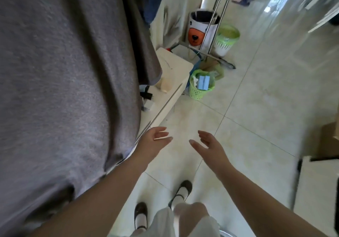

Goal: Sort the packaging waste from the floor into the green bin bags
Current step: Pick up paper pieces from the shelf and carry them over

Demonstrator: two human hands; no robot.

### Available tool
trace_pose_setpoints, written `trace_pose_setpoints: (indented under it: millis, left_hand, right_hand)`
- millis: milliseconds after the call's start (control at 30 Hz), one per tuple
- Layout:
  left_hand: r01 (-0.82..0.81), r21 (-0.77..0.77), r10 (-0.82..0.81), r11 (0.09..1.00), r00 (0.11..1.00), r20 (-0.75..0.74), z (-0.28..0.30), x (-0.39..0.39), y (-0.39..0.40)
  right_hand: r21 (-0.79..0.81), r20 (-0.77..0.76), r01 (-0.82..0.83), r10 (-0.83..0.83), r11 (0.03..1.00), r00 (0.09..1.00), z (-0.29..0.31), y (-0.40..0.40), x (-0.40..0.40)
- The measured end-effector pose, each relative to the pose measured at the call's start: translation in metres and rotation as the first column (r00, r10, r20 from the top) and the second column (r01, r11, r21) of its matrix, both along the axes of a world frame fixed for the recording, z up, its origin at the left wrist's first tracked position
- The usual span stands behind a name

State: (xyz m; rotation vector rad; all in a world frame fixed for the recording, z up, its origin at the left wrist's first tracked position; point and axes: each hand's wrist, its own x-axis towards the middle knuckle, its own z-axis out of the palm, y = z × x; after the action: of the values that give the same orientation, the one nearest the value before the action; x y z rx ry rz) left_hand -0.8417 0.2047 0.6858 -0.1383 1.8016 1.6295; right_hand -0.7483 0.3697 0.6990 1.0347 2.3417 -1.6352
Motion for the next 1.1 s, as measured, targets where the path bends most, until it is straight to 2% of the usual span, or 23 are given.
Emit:
trace_pose_setpoints:
  millis: [133,433,567,700,900,1100]
  left_hand:
    - [-0.02,-0.033,0.02,0.999,1.0,0.01,-0.016,-0.065,0.07]
    - [-0.317,-0.165,0.326,0.934,0.945,0.034,-0.076,-0.188,0.201]
    - [-0.49,-0.273,0.495,0.828,0.867,-0.054,-0.109,-0.235,0.218]
    - [-0.563,-0.364,0.585,0.742,0.809,-0.059,-0.159,-0.293,0.23]
    - [-0.571,-0.484,0.595,0.663,0.794,-0.121,-0.238,-0.387,0.234]
    - [-0.527,-0.584,0.645,0.618,0.765,-0.007,-0.332,-0.443,0.221]
  right_hand:
    - [-0.013,-0.001,-0.018,0.018,1.0,1.0,-0.015,0.07,-0.061]
    - [-0.007,0.096,-0.279,0.278,0.96,0.956,-0.067,0.221,-0.225]
    - [-0.03,0.14,-0.406,0.406,0.913,0.903,-0.101,0.234,-0.294]
    - [-0.039,0.186,-0.498,0.496,0.866,0.848,-0.154,0.24,-0.364]
    - [-0.045,0.248,-0.602,0.592,0.797,0.766,-0.241,0.241,-0.45]
    - [-0.052,0.28,-0.712,0.695,0.7,0.662,-0.337,0.232,-0.501]
